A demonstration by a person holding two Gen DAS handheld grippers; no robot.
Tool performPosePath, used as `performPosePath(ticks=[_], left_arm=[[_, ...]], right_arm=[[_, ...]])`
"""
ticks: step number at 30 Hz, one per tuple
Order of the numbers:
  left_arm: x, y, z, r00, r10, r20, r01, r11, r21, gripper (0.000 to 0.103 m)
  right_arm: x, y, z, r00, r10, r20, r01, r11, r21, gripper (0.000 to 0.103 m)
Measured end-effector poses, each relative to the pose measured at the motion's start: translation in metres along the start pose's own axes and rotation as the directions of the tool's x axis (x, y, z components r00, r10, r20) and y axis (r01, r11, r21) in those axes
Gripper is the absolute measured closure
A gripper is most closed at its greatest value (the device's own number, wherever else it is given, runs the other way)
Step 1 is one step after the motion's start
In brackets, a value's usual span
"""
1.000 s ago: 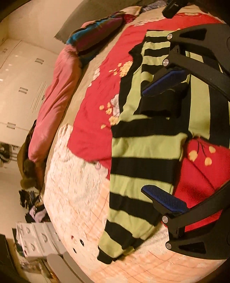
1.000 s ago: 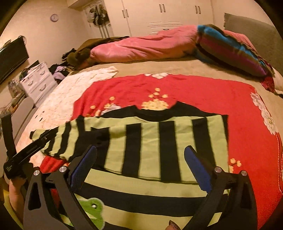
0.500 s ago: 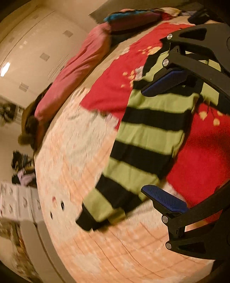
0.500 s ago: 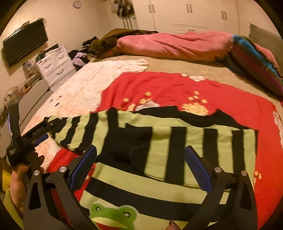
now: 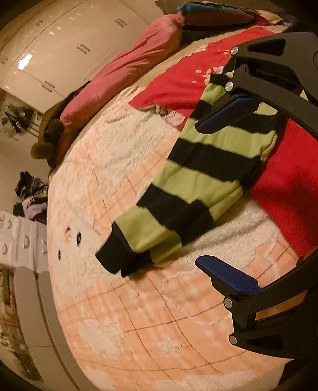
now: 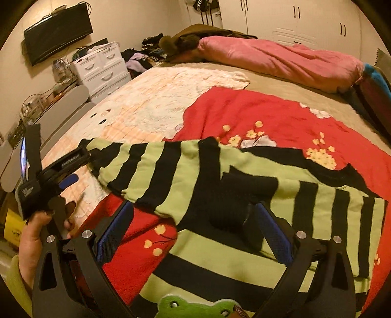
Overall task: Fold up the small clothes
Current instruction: 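Move the left gripper to the other sleeve's black cuff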
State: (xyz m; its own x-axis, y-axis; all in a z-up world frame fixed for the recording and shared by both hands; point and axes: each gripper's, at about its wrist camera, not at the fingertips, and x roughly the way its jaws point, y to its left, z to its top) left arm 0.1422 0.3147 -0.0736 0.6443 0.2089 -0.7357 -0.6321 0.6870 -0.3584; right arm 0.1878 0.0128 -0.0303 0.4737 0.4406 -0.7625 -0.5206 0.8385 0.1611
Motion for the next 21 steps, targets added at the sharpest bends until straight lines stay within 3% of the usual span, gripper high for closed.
performPosePath(ticks=[12, 18, 19, 21], left_arm=[[0.034, 0.044, 0.01, 0.998, -0.053, -0.019, 0.048, 0.978, -0.204, 0.009], [0.036, 0.054, 0.021, 0.997, -0.065, 0.038, 0.072, 0.964, -0.257, 0.01], [0.04, 0.055, 0.024, 0.998, -0.055, 0.038, 0.063, 0.966, -0.25, 0.011], [0.048, 0.06, 0.026, 0.998, -0.051, 0.036, 0.058, 0.965, -0.255, 0.032]], right_arm=[[0.015, -0.013, -0.016, 0.999, 0.0, -0.045, 0.002, 0.999, 0.049, 0.004], [0.02, -0.014, -0.02, 0.998, 0.009, -0.057, -0.006, 0.998, 0.066, 0.004], [0.021, -0.013, -0.021, 0.998, 0.011, -0.06, -0.007, 0.998, 0.061, 0.004], [0.025, -0.009, -0.02, 0.998, 0.011, -0.063, -0.008, 0.999, 0.042, 0.004]])
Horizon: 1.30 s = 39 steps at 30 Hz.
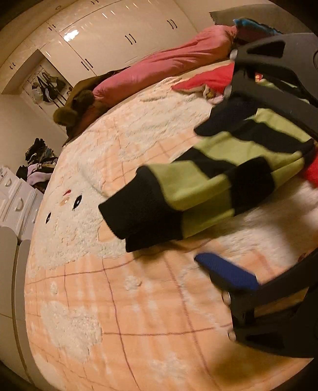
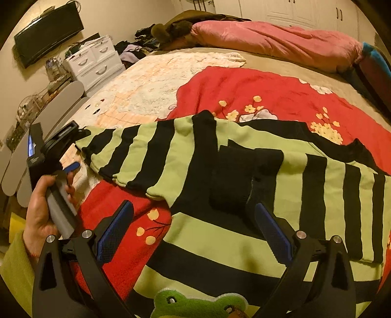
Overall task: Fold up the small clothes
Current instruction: 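Move the left gripper to the other sleeve's black cuff, then grasp the cuff with the left gripper and lift the sleeve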
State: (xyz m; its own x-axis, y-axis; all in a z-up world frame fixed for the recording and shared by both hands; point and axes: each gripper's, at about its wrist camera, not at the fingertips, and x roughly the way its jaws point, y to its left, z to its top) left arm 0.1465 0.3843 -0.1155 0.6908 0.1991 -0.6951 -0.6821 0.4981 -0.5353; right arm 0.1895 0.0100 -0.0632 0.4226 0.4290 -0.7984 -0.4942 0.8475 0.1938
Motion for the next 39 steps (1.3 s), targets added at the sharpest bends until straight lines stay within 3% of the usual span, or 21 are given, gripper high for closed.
performPosePath(ticks=[1, 3, 4, 6, 16, 26, 33, 39], left_arm=[[0.002, 0.003, 0.001, 1.0, 0.006, -0.002, -0.006, 1.0, -0.009, 0.04], [0.004, 0.011, 0.0, 1.0, 0.001, -0.014, -0.002, 0.999, -0.044, 0.072], [0.003, 0.013, 0.001, 1.0, 0.001, -0.015, -0.001, 0.999, -0.054, 0.076], [-0.001, 0.013, 0.002, 1.0, -0.025, -0.002, 0.024, 0.998, -0.058, 0.096], [-0.06, -0.036, -0.004, 0.972, -0.202, 0.118, 0.187, 0.974, 0.124, 0.1], [-0.097, -0.118, -0.052, 0.95, -0.307, 0.06, 0.276, 0.913, 0.3, 0.1], [-0.115, -0.182, -0.113, 0.931, -0.361, -0.049, 0.348, 0.842, 0.413, 0.1], [-0.123, -0.229, -0.179, 0.915, -0.376, -0.145, 0.392, 0.745, 0.539, 0.1]], right_arm=[[0.002, 0.002, 0.0, 1.0, 0.002, -0.001, -0.002, 1.0, -0.007, 0.004], [0.006, 0.006, 0.001, 1.0, -0.002, -0.006, 0.002, 1.0, -0.018, 0.004], [0.01, 0.008, 0.001, 1.0, -0.004, -0.012, 0.004, 1.0, -0.02, 0.004], [0.013, 0.009, 0.0, 1.0, 0.003, -0.018, -0.003, 1.0, -0.008, 0.004], [0.004, -0.018, -0.007, 1.0, 0.003, -0.021, -0.001, 0.996, 0.085, 0.004], [-0.05, -0.104, -0.02, 0.996, -0.073, 0.061, 0.051, 0.953, 0.3, 0.004], [-0.096, -0.177, -0.049, 0.984, -0.133, 0.121, 0.063, 0.884, 0.463, 0.004], [-0.132, -0.228, -0.072, 0.97, -0.189, 0.156, 0.066, 0.814, 0.577, 0.004]])
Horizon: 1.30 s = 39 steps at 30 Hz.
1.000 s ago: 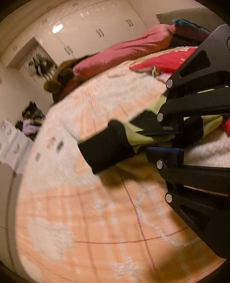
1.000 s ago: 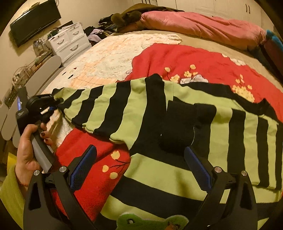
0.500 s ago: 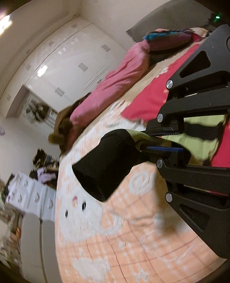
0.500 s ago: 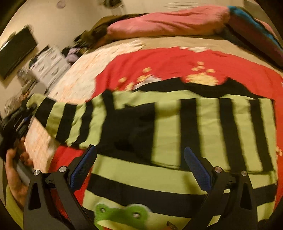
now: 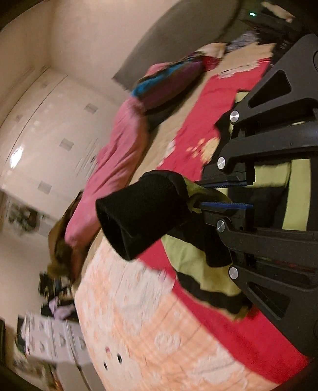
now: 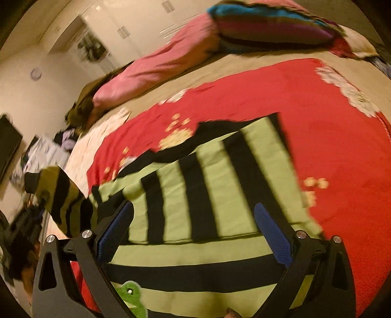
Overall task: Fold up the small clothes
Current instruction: 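Grasp the cuff with the left gripper and lift the sleeve, then fold the sleeve across the sweater body with the left gripper and release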
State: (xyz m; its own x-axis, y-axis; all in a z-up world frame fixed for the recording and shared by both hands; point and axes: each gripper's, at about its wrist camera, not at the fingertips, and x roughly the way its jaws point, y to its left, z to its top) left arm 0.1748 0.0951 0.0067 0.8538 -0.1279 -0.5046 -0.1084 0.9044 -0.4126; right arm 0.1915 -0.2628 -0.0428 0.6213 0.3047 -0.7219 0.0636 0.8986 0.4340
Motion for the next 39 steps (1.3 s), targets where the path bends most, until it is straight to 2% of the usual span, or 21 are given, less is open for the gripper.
performPosePath(ticks=[7, 11, 12, 13, 15, 17, 19, 22, 25, 27, 29, 31, 33, 36, 39], left_arm=[[0.032, -0.052, -0.032, 0.992, -0.034, -0.119, 0.042, 0.997, 0.071, 0.099], [0.057, -0.075, -0.06, 0.981, -0.032, -0.192, 0.055, 0.992, 0.112, 0.099], [0.061, -0.08, -0.067, 0.977, -0.034, -0.209, 0.058, 0.992, 0.108, 0.096], [0.07, -0.08, -0.076, 0.967, -0.048, -0.249, 0.072, 0.994, 0.088, 0.093], [0.085, -0.079, -0.095, 0.931, -0.12, -0.345, 0.141, 0.989, 0.035, 0.067], [0.092, -0.075, -0.109, 0.887, -0.202, -0.414, 0.227, 0.974, 0.01, 0.053], [0.089, -0.07, -0.109, 0.878, -0.223, -0.423, 0.246, 0.969, 0.0, 0.051], [0.068, -0.058, -0.089, 0.898, -0.223, -0.379, 0.239, 0.971, -0.004, 0.048], [0.04, -0.04, -0.061, 0.937, -0.224, -0.268, 0.235, 0.972, 0.006, 0.046], [0.028, -0.022, -0.043, 0.974, -0.14, -0.179, 0.15, 0.988, 0.039, 0.044], [0.021, -0.001, -0.034, 0.991, -0.056, -0.123, 0.063, 0.997, 0.051, 0.044], [0.021, 0.023, -0.03, 0.995, 0.03, -0.1, -0.022, 0.997, 0.075, 0.044], [0.023, 0.04, -0.028, 0.993, 0.078, -0.092, -0.072, 0.995, 0.067, 0.044], [0.024, 0.061, -0.026, 0.992, 0.08, -0.093, -0.082, 0.996, -0.022, 0.044], [0.024, 0.061, -0.028, 0.992, 0.094, -0.088, -0.094, 0.996, 0.001, 0.044]], right_arm=[[-0.021, -0.036, 0.005, 0.999, -0.037, 0.031, 0.035, 0.997, 0.063, 0.004], [-0.027, -0.045, 0.007, 0.998, -0.044, 0.042, 0.041, 0.995, 0.087, 0.004], [-0.029, -0.046, 0.007, 0.998, -0.045, 0.046, 0.041, 0.995, 0.089, 0.004], [-0.03, -0.047, 0.007, 0.998, -0.048, 0.047, 0.044, 0.995, 0.09, 0.004], [-0.031, -0.047, 0.007, 0.997, -0.055, 0.046, 0.051, 0.995, 0.085, 0.004], [-0.031, -0.044, 0.004, 0.998, -0.053, 0.038, 0.05, 0.996, 0.076, 0.004], [-0.029, -0.041, 0.002, 0.998, -0.052, 0.037, 0.049, 0.997, 0.067, 0.004], [-0.022, -0.036, 0.0, 0.998, -0.051, 0.021, 0.049, 0.997, 0.059, 0.004], [-0.014, -0.025, -0.001, 0.999, -0.036, 0.001, 0.036, 0.999, 0.039, 0.004], [-0.005, -0.011, -0.004, 1.0, -0.02, -0.019, 0.02, 1.0, 0.004, 0.004], [0.004, 0.001, -0.007, 0.999, -0.007, -0.035, 0.005, 0.999, -0.037, 0.004], [0.021, 0.011, -0.01, 0.996, 0.043, -0.073, -0.046, 0.998, -0.046, 0.004], [0.042, 0.02, -0.012, 0.993, 0.029, -0.111, -0.037, 0.997, -0.072, 0.004], [0.064, 0.031, -0.011, 0.992, 0.0, -0.127, -0.017, 0.992, -0.127, 0.004], [0.09, 0.035, -0.009, 0.988, 0.004, -0.155, -0.025, 0.99, -0.137, 0.005]])
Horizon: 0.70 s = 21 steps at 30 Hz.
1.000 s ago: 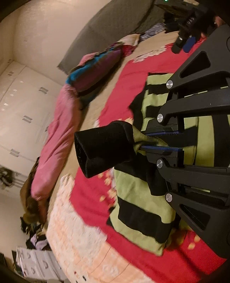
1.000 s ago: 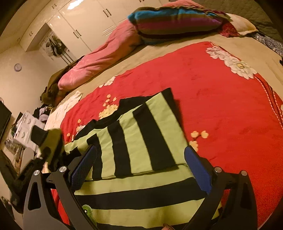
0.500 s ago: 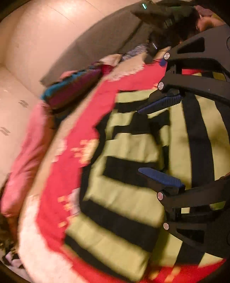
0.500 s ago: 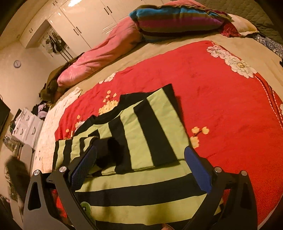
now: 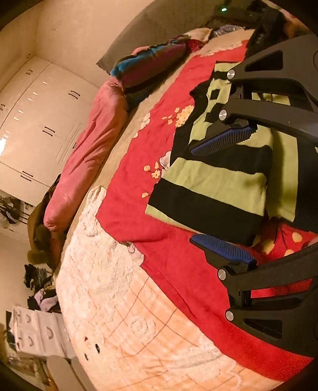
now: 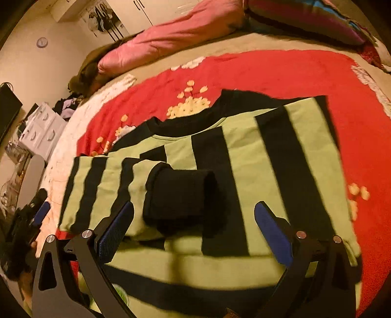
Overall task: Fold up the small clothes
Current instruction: 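Fold the sleeve across the sweater body with the left gripper and release, then grasp the folded cuff with the right gripper and straighten it, then release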
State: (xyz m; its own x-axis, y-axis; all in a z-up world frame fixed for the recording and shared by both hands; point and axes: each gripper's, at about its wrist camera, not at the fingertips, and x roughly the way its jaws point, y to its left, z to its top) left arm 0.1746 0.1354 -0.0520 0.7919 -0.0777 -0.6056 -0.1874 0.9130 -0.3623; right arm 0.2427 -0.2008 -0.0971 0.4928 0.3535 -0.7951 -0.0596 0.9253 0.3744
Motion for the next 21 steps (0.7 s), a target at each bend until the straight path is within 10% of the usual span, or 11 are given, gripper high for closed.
performPosePath(ticks=[5, 10, 13, 21], left_arm=[[0.005, 0.005, 0.0, 1.0, -0.02, -0.017, 0.02, 1.0, -0.014, 0.041], [0.009, 0.004, 0.0, 1.0, -0.022, -0.022, 0.022, 1.0, -0.011, 0.04], [0.009, 0.004, 0.0, 1.0, -0.02, -0.019, 0.02, 1.0, -0.007, 0.04], [0.008, -0.002, 0.0, 1.0, -0.023, -0.011, 0.024, 1.0, 0.007, 0.039]], right_arm=[[0.024, -0.004, 0.001, 0.999, 0.036, -0.021, -0.035, 0.998, 0.057, 0.005], [0.026, 0.003, 0.001, 0.993, 0.116, -0.023, -0.115, 0.993, 0.038, 0.054], [0.016, 0.007, 0.004, 0.99, 0.144, 0.001, -0.144, 0.99, 0.005, 0.062], [-0.045, 0.005, 0.03, 0.978, 0.189, 0.083, -0.182, 0.979, -0.09, 0.065]])
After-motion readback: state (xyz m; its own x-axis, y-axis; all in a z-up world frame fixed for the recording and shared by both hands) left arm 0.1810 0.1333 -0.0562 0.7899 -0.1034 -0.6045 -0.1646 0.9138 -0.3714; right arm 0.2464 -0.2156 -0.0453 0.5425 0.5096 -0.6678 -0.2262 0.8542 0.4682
